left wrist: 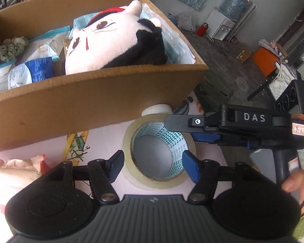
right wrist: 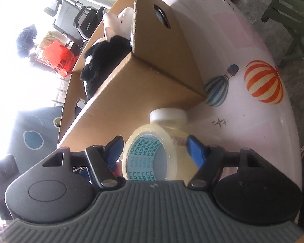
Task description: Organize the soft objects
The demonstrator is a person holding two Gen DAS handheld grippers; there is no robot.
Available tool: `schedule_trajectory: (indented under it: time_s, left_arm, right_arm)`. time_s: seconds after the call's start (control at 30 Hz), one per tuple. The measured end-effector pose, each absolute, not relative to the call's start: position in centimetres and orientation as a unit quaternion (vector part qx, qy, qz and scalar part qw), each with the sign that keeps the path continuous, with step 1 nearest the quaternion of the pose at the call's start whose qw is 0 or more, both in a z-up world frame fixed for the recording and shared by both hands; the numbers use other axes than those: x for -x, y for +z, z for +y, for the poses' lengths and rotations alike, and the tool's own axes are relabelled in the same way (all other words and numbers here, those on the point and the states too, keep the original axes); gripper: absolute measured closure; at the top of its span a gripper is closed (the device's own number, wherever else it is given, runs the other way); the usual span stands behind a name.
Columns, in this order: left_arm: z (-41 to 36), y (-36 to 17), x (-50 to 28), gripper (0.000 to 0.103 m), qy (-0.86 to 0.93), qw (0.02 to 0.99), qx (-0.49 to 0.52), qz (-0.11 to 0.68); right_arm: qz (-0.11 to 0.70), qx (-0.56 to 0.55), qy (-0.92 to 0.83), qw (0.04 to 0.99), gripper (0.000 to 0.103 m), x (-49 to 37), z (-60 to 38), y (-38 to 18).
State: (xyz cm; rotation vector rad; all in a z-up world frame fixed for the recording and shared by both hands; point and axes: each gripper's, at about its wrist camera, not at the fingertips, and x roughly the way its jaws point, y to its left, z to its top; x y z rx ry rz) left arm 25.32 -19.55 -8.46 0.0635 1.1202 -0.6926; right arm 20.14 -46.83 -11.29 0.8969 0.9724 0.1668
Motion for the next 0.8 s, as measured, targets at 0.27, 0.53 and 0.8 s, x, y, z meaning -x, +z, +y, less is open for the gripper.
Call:
schedule_trajectory:
  time_s: [0.27, 0.53, 0.8]
  left_arm:
    - [-19.1, -9.7, -24.5, 0.032, -0.309, 0.778, -0.018, 0.547]
    - [-17.8, -9.4, -22.2, 0.031, -0.314, 0.768, -0.034, 0.557]
    - [-19.0, -6.7, -24.6, 0.031, -0.33, 0.801, -0.024, 0.499]
  right_arm:
    - [0.471, -0.422, 0.102, 0.768, 0.033, -18.8, -45.8, -11.4]
    - [0.493, -0.396, 0.116, 0.766, 0.033, -16.8, -44.0, -10.6]
    - [0.425, -0.418, 0.059, 0.801, 0.035, -18.8, -48.9, -9.1]
